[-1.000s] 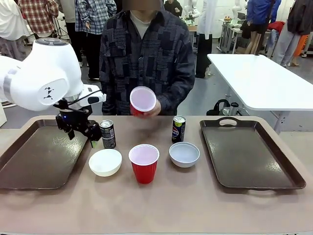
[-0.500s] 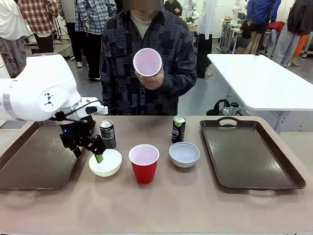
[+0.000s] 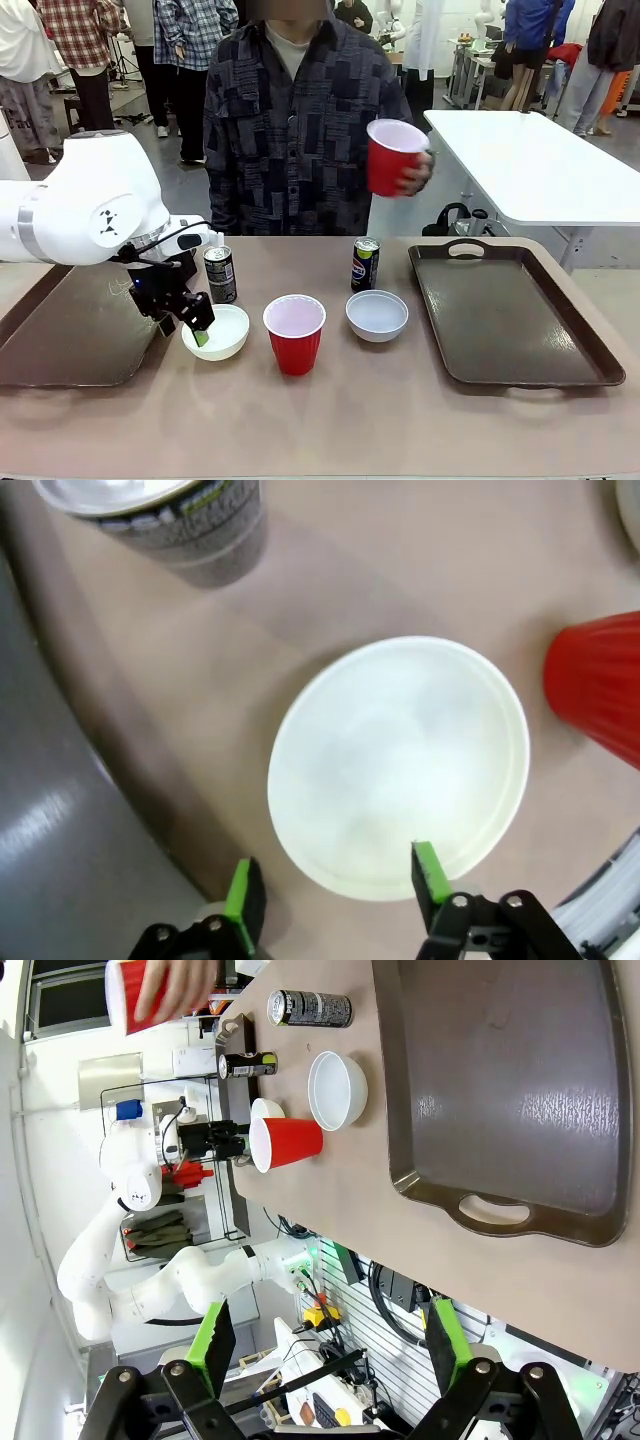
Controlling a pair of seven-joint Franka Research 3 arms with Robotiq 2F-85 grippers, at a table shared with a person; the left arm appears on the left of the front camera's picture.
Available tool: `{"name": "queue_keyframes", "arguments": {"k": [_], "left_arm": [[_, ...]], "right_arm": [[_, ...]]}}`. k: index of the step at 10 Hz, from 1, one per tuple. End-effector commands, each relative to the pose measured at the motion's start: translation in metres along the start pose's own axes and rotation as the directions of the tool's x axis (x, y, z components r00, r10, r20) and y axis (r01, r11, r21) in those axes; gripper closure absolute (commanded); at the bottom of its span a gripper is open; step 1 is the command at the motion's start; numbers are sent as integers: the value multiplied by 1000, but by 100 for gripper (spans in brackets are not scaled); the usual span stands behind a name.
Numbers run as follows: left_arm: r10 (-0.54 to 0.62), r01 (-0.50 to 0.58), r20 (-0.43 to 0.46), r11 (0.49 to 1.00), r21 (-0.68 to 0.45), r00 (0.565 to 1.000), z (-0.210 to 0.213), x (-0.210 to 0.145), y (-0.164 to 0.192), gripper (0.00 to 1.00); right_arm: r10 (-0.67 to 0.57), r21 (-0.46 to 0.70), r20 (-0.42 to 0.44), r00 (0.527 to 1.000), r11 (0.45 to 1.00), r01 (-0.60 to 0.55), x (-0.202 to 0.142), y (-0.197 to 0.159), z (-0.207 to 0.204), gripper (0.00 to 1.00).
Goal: Prepare tableware on both trays.
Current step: Pick up a Picnic Bowl from the table and place it on a Handle tray.
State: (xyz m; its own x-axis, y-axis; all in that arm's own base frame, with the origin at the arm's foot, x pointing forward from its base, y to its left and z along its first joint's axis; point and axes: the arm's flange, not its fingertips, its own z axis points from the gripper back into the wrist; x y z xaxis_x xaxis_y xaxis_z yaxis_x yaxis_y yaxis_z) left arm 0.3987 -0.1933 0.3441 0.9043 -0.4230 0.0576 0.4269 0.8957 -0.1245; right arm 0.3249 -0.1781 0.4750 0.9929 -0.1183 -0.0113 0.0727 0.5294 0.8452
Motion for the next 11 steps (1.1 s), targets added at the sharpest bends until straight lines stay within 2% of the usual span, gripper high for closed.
{"name": "queue_keyframes", "arguments": {"k": [1, 2, 3, 4, 5, 6, 7, 8, 11], "left_arm": [[-43, 45, 42, 998, -32, 998, -8, 7, 2, 24], [-49, 50, 52, 999, -22, 997, -10, 10, 3, 56], [-37, 38, 70, 999, -6, 997, -11, 15, 4, 42], [-29, 28, 86, 1000, 11, 996, -11, 19, 5, 75], [-16, 14, 98, 1000, 27, 995, -11, 21, 6, 61], [-2, -3, 102, 999, 48, 995, -11, 21, 5, 94], [11, -19, 104, 997, 77, 995, -12, 22, 5, 80], [23, -32, 97, 995, 99, 995, -12, 22, 4, 100], [26, -32, 53, 992, 122, 998, -11, 21, 2, 100]], "right_arm": [[0, 25, 6, 1000, 1000, 0, 0, 0, 1, 0], [0, 25, 6, 1000, 1000, 0, 0, 0, 1, 0], [0, 25, 6, 1000, 1000, 0, 0, 0, 1, 0], [0, 25, 6, 1000, 1000, 0, 0, 0, 1, 0], [0, 25, 6, 1000, 1000, 0, 0, 0, 1, 0], [0, 25, 6, 1000, 1000, 0, 0, 0, 1, 0], [0, 25, 6, 1000, 1000, 0, 0, 0, 1, 0], [0, 25, 6, 1000, 1000, 0, 0, 0, 1, 0], [0, 25, 6, 1000, 1000, 0, 0, 0, 1, 0]]}}
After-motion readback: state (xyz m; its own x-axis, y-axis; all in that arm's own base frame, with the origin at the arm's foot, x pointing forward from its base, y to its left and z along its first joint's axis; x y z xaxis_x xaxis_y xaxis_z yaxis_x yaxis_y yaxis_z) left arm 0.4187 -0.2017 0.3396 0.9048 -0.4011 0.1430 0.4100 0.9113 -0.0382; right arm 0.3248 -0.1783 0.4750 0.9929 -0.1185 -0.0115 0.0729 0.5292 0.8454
